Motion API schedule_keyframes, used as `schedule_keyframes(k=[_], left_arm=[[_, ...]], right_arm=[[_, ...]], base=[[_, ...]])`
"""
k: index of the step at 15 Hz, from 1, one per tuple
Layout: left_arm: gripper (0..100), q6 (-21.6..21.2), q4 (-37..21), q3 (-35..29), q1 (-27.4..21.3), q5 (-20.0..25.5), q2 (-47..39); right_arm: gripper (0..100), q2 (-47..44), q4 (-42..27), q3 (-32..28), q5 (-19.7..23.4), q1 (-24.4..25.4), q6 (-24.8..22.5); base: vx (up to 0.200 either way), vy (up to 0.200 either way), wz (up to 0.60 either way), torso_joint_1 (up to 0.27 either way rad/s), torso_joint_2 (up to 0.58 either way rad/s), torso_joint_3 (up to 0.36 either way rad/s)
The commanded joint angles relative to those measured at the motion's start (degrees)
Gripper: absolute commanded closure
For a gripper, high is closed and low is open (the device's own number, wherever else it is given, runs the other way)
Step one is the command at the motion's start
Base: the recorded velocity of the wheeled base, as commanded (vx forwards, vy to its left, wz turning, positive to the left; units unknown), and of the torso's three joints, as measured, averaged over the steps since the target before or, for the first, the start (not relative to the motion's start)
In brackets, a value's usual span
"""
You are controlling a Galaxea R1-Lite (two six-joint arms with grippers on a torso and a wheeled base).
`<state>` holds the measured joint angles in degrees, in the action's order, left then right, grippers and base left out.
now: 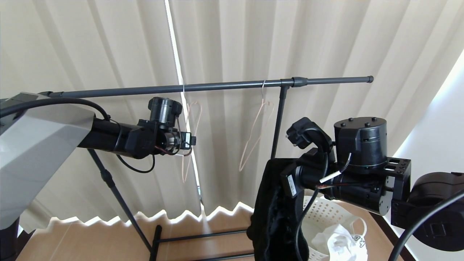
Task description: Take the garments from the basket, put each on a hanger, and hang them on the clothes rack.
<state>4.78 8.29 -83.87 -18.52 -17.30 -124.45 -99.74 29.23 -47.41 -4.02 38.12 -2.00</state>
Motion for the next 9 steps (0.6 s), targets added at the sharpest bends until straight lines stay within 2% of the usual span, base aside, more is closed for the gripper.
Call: schedule_keyframes(k=[1,2,3,9], left_arm=[[0,0.6,0.1,-1.1,-0.3,-0.7,-1.3],[0,1.0,0.1,-1.8,-0.6,-1.5,-1.8],[100,1.2,0.1,-2.2,-0.8,-2.0,-2.1],[100,2.1,0.1,-2.3,-1.5,-2.4,-1.7]], right_arm=[[100,0.0,0.0,0.0,0.0,0.0,0.0],[100,0.0,0.0,0.0,0.0,0.0,0.0],[100,0.0,0.0,0.0,0.0,0.0,-0.1],[100,0.1,0.0,0.1,0.0,0.0,-0.1]], base=[[0.000,0.000,0.00,0.000,0.00,0.000],[0.000,0.000,0.00,0.000,0.00,0.000],[0.000,0.000,0.00,0.000,0.00,0.000],[0.000,0.000,0.00,0.000,0.00,0.000]])
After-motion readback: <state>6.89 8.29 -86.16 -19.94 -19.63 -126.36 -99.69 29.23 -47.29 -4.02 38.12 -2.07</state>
